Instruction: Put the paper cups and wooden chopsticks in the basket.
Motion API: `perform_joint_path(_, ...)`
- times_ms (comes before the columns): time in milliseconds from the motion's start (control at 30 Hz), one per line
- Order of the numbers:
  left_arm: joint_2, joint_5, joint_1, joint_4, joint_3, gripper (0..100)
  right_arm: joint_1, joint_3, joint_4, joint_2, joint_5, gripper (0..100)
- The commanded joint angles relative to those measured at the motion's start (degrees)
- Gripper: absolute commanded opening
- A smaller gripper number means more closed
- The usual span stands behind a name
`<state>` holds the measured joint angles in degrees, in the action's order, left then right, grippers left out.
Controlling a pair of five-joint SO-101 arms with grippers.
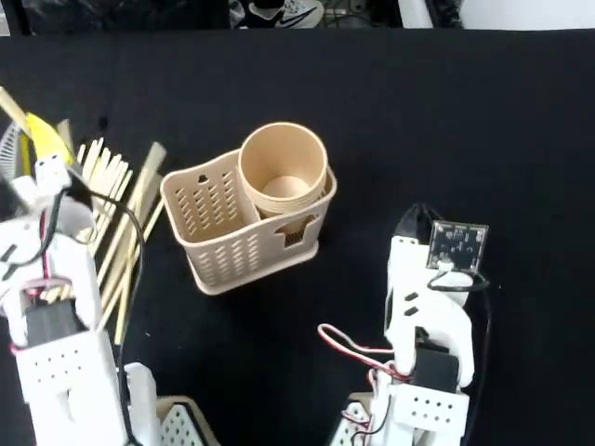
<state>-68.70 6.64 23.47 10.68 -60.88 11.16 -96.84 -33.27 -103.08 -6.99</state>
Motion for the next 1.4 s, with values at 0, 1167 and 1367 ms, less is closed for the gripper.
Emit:
perform_joint_path(0, -10.73, 4.84, -0.75, -0.79, 0.75, 3, -1.05, 0.31, -0.09, -2.59, -0.53, 1.3)
perform_joint_path(1167, 1.76, 6.33, -24.04, 22.95, 30.55, 3, -1.05, 0.31, -0.09, -2.59, -0.53, 1.3)
perform_joint_path(1367, 1.85, 5.98, -24.13, 22.77, 23.16, 3, -1.05, 0.31, -0.09, -2.59, -0.53, 1.3)
